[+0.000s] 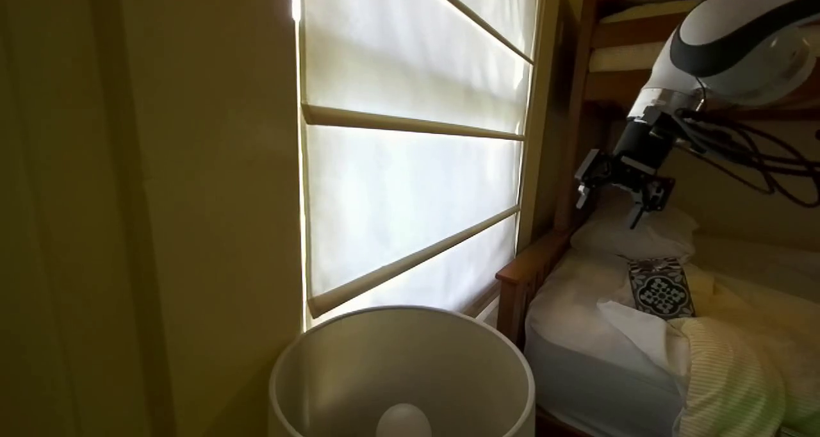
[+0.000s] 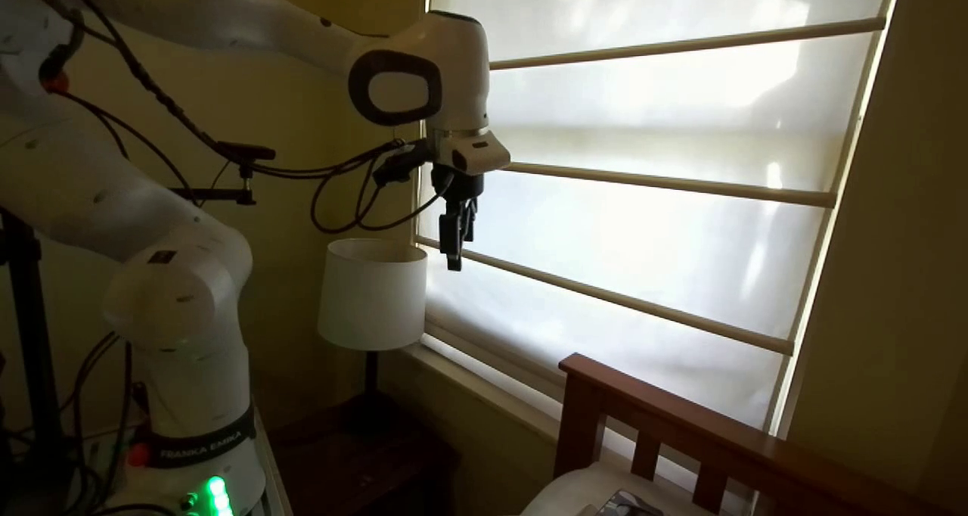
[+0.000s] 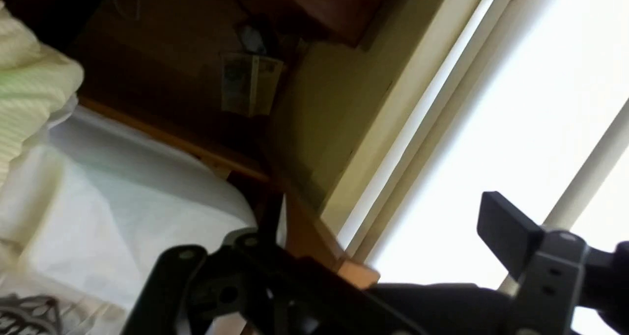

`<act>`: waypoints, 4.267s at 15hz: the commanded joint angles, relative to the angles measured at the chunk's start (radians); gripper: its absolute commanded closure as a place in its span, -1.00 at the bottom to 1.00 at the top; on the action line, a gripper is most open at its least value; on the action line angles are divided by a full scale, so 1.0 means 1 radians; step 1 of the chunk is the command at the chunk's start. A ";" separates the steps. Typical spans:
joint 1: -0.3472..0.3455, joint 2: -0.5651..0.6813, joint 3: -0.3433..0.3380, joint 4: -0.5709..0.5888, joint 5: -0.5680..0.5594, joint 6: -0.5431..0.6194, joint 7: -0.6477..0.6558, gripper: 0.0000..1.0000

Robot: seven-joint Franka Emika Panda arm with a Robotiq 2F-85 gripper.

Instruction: Put the tissue box on the headrest of the bottom bed.

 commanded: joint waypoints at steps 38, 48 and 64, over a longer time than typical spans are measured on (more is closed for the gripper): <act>-0.253 0.846 -0.103 0.479 -0.857 0.289 0.278 -1.00; -0.117 1.057 -0.285 0.560 -0.559 0.381 0.127 -1.00; -0.043 0.963 -0.385 0.495 -0.518 0.431 0.125 -1.00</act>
